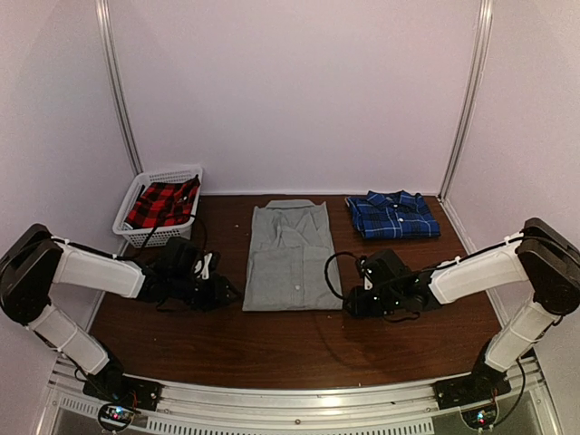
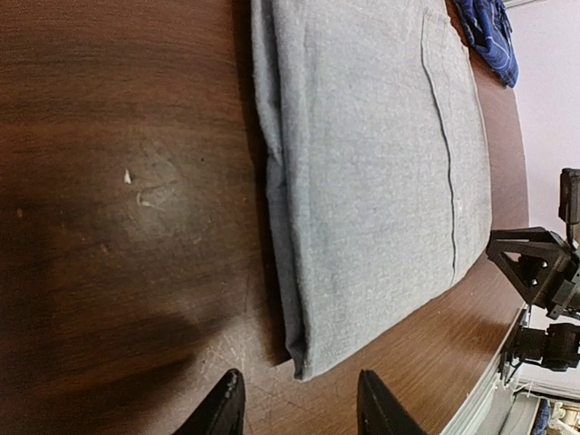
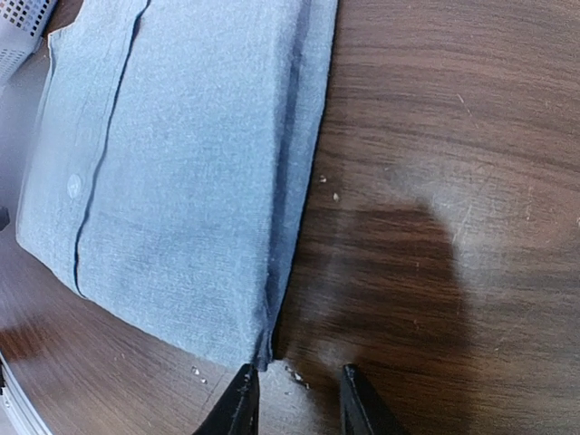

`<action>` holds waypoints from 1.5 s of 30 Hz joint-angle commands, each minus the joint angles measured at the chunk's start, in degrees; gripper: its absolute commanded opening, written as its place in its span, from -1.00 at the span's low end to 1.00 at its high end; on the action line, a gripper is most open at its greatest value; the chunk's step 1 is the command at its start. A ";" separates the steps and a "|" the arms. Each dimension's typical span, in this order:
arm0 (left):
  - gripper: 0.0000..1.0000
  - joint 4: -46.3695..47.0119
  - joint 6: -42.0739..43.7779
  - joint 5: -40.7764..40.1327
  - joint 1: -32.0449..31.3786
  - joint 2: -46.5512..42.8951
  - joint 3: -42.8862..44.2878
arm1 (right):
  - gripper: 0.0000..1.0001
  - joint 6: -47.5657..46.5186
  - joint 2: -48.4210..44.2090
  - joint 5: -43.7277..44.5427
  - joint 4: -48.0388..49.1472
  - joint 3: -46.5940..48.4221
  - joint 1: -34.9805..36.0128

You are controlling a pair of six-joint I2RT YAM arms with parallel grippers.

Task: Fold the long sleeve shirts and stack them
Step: Pick up the 2/3-rectangle-folded shirt from the center of the board.

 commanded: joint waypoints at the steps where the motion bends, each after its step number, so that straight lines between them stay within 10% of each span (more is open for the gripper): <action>1: -0.13 3.62 -0.30 1.26 0.35 1.34 -0.29 | -0.38 1.79 0.28 0.52 2.57 -1.59 -0.26; 26: -0.28 3.09 -2.60 -0.53 -3.90 9.23 4.17 | -0.50 3.97 5.02 -1.54 7.93 -0.15 2.39; 45: -1.00 2.39 -2.76 1.77 -4.55 11.50 7.18 | -0.87 6.07 7.10 -0.25 10.33 -1.23 2.70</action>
